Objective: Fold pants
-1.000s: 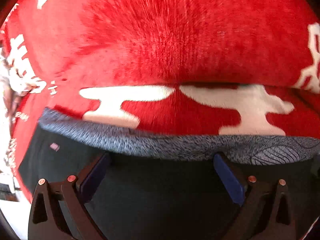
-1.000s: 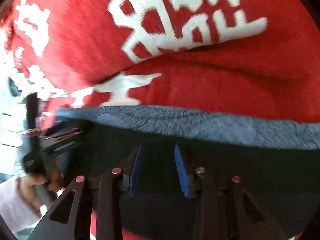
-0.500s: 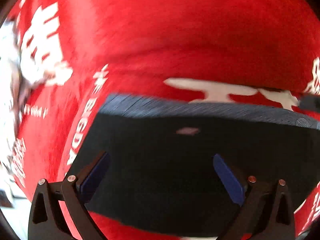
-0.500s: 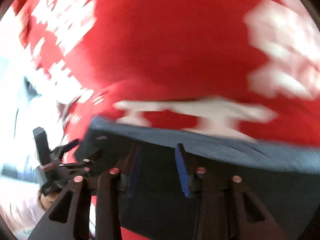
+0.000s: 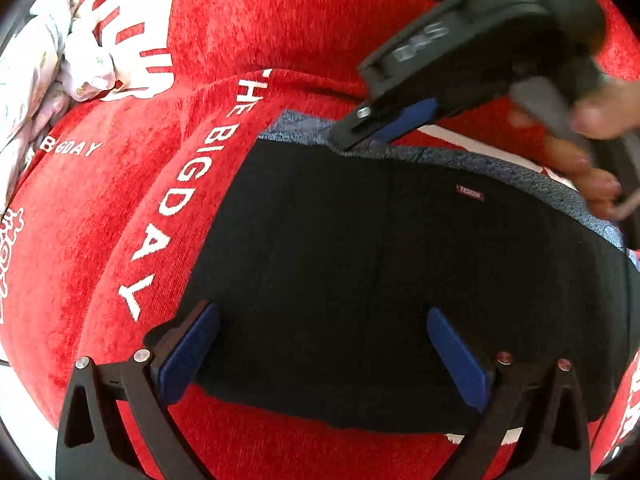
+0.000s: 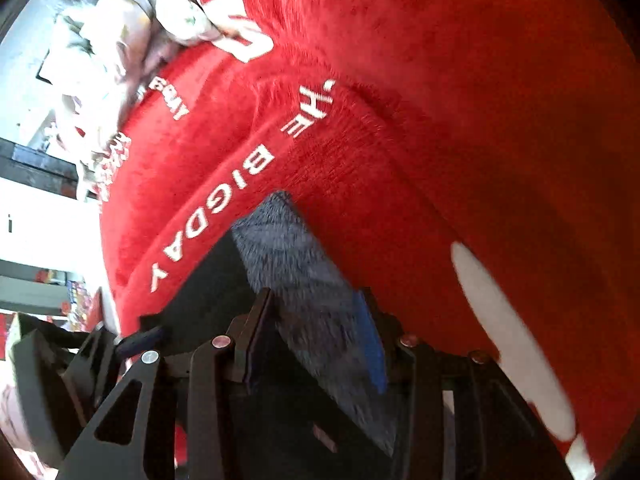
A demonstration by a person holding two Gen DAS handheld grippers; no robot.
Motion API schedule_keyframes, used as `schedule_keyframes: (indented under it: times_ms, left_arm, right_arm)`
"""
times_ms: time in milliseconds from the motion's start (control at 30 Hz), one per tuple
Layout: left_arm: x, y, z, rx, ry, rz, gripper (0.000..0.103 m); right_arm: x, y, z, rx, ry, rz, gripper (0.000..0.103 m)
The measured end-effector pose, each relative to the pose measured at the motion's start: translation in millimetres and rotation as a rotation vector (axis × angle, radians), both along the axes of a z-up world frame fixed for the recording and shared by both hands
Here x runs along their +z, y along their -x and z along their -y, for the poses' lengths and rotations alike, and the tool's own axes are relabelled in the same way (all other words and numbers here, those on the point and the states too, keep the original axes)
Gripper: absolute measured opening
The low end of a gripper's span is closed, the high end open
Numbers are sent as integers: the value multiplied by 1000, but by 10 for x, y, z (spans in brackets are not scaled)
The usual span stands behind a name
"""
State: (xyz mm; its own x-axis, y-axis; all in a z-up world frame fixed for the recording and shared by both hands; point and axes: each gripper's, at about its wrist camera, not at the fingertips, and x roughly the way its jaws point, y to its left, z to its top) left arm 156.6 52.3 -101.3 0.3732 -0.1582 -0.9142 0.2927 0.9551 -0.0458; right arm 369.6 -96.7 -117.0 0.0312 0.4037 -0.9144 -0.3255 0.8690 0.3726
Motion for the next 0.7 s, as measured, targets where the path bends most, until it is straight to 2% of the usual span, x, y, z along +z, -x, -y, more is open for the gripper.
schedule_keyframes:
  times_ms: [67,167,300,400,433,467,500,633,700]
  left_arm:
    - [-8,1,-2,-6,8,12,103]
    - [12,50,19,-17,13,17,103]
    - [4,6,-9,-21,21,-3,103]
    - [-8,-4,-29,-33,22,4,103]
    - [2,-2,-35,-31,19,4,103]
    - [23,3,-44,-25,14,4,103]
    - [49,12,-55,-17,14,1,103]
    - [151,65,-176,29,37,-7,103]
    - [147,73,-217,43,18,-4,103]
  right_arm:
    - [-82,-90,-29,-4,-1,-13,46]
    - [-178,-232,56,-66,-56,-101,46]
    - [-29,-244,32,-70,-127,-94,46]
    - [-110,-267,-105,-23,-68,-115,45]
    - [-146,-274,-120,-35,-61,-130,35]
    - [-123,-269,-112,-51,-83,-133,14]
    - [-69,-255,-126,-56,-91,-130,8]
    - [203,-180,-178,7,-155,-100,8]
    - [200,-229,-169,-18,-199,-113,8]
